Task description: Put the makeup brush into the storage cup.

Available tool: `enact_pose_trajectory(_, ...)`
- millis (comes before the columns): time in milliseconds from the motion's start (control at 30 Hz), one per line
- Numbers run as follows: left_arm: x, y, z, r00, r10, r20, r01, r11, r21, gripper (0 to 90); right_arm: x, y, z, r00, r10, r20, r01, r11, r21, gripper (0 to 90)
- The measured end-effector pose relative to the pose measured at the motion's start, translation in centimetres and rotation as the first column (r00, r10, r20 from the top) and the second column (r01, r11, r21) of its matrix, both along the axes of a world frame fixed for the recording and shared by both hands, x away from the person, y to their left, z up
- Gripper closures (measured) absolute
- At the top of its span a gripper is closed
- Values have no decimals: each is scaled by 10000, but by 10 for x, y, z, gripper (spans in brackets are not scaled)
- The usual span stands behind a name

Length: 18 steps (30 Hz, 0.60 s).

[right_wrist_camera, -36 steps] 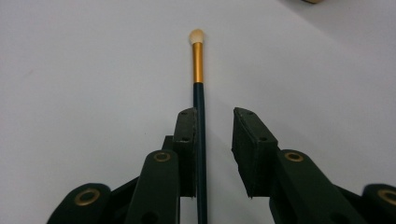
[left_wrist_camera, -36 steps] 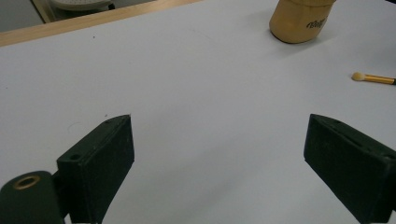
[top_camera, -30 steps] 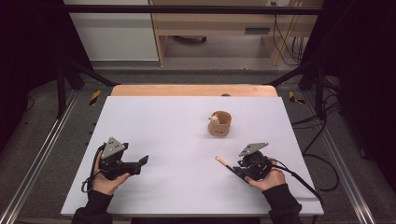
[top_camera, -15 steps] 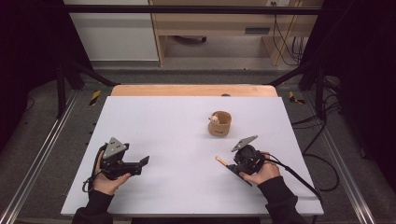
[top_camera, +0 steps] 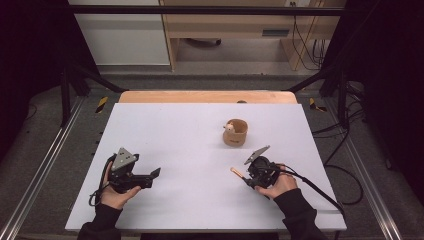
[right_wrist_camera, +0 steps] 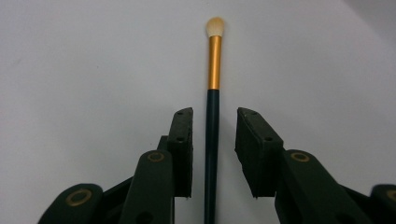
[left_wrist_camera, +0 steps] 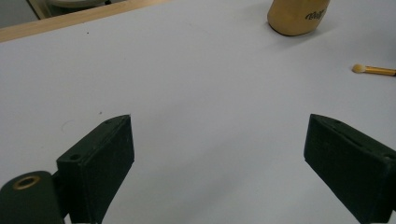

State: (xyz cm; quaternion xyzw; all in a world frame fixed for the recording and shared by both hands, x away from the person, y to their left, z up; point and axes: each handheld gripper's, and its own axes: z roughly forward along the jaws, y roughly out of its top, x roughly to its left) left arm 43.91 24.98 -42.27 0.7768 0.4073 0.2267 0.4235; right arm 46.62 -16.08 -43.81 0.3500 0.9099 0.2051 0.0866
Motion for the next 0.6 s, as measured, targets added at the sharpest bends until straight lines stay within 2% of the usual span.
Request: enact_pose_trajectory(600, 0, 0, 0, 10000, -13, 9, 13, 10000, 22, 81, 6, 4, -8, 9991, -41, -434, 26, 9993, -360, 718)
